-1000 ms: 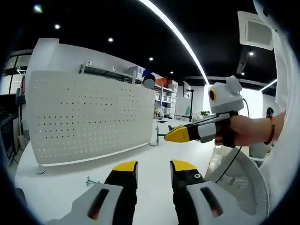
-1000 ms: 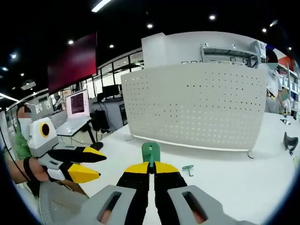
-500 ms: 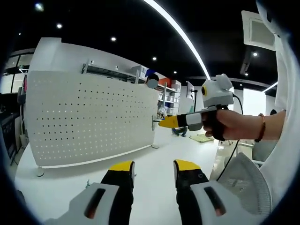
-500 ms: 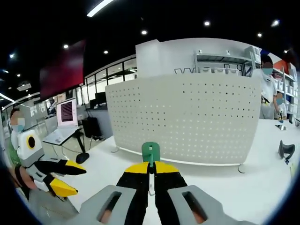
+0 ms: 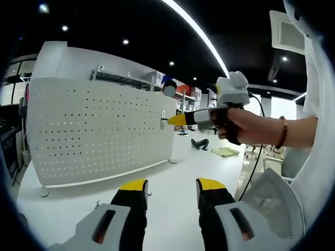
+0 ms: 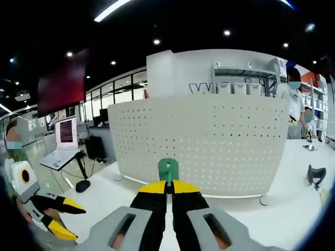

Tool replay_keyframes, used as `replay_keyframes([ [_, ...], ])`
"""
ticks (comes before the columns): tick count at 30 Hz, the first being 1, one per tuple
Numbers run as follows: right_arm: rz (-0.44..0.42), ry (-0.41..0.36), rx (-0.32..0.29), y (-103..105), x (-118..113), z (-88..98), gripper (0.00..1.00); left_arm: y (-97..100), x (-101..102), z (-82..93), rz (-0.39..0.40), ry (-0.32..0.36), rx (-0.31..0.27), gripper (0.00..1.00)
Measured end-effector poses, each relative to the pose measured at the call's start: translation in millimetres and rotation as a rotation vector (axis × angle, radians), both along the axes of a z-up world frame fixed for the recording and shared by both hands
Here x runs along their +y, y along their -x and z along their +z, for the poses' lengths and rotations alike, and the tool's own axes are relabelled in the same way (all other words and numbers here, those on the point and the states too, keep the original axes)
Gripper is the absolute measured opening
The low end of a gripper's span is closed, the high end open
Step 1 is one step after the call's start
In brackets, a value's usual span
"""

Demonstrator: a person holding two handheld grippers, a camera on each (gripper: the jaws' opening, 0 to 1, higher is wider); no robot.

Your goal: Insert the hook assembly into the mounting plate slot until the hook locks in place.

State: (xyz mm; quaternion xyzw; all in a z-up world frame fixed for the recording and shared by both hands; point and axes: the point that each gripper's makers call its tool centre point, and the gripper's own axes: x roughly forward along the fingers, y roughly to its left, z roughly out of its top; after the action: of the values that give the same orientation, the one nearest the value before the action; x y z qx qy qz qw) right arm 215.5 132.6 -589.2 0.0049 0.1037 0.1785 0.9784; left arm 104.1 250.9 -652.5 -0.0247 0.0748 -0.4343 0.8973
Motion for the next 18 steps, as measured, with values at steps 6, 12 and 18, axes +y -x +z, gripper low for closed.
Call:
replay_keyframes([
  [6, -0.017, 0.011, -0.010, -14, -5, 5.3, 0.01, -0.9, 0, -0.8, 0.006, 0.012, 0.011, 0.39],
  [12, -0.046, -0.015, -0.011, -26, -10, 7.3, 0.01, -2.1, 2, -1.3, 0.017, 0.017, 0.007, 0.43],
  [18, -0.062, -0.028, -0.016, -38, -10, 11.1, 0.01, -2.7, 1, -3.7, 0.011, 0.012, 0.005, 0.46],
])
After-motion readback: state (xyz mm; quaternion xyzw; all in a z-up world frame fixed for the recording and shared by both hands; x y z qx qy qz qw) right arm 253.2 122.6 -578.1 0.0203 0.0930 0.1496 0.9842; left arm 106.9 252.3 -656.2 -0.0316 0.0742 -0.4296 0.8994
